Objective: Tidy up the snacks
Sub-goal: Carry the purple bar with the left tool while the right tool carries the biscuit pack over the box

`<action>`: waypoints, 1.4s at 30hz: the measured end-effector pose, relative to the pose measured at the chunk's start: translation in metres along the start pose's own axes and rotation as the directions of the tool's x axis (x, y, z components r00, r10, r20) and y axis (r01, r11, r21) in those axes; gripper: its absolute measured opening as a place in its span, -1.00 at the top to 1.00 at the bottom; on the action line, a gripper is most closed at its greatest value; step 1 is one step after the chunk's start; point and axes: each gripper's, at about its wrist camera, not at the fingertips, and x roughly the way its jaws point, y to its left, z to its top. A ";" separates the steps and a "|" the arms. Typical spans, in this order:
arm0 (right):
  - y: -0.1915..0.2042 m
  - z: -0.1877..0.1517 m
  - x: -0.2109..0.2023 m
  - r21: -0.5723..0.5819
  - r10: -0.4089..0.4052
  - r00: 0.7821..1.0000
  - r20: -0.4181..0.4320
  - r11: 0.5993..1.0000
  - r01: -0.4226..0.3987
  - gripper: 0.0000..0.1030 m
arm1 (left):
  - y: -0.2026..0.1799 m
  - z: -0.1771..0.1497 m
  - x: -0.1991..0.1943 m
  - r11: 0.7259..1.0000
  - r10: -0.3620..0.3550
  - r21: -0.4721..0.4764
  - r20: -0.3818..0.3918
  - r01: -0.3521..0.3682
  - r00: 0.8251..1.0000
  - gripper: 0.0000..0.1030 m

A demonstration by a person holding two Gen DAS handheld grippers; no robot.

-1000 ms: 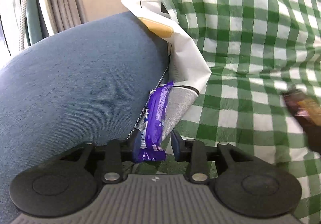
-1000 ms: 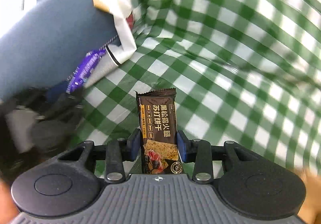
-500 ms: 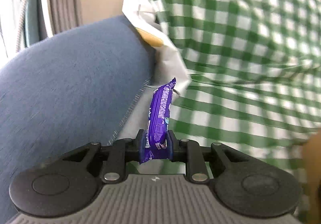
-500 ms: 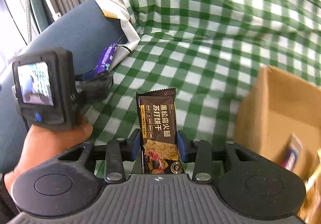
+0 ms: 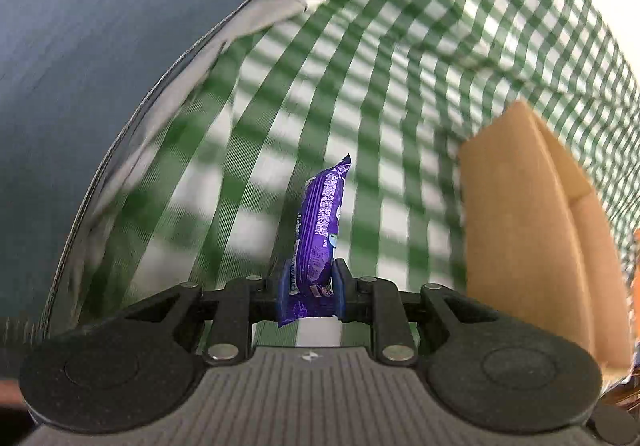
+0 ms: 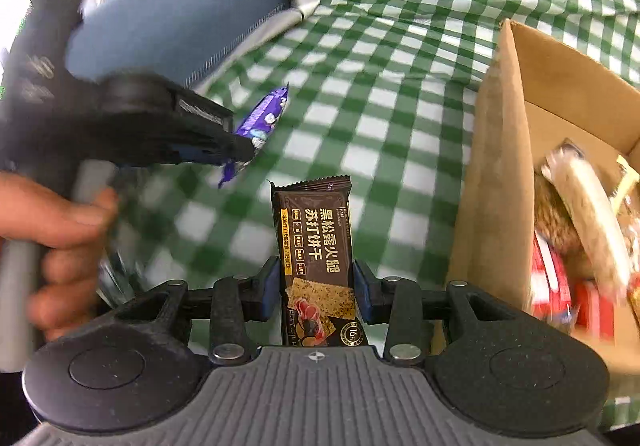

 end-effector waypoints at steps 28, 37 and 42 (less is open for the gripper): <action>-0.014 -0.058 0.027 0.058 0.038 0.998 0.046 0.997 -0.040 0.00 | -0.025 -0.033 0.015 0.989 0.047 0.139 0.002 -0.047 0.999 0.25; -0.012 -0.059 0.024 0.057 0.038 0.998 0.053 0.998 -0.041 0.01 | -0.025 -0.033 0.015 0.988 0.045 0.144 0.006 -0.045 0.999 0.25; -0.013 -0.058 0.022 0.058 0.039 0.997 0.060 0.997 -0.042 0.06 | -0.025 -0.032 0.015 0.989 0.042 0.141 0.010 -0.043 0.999 0.25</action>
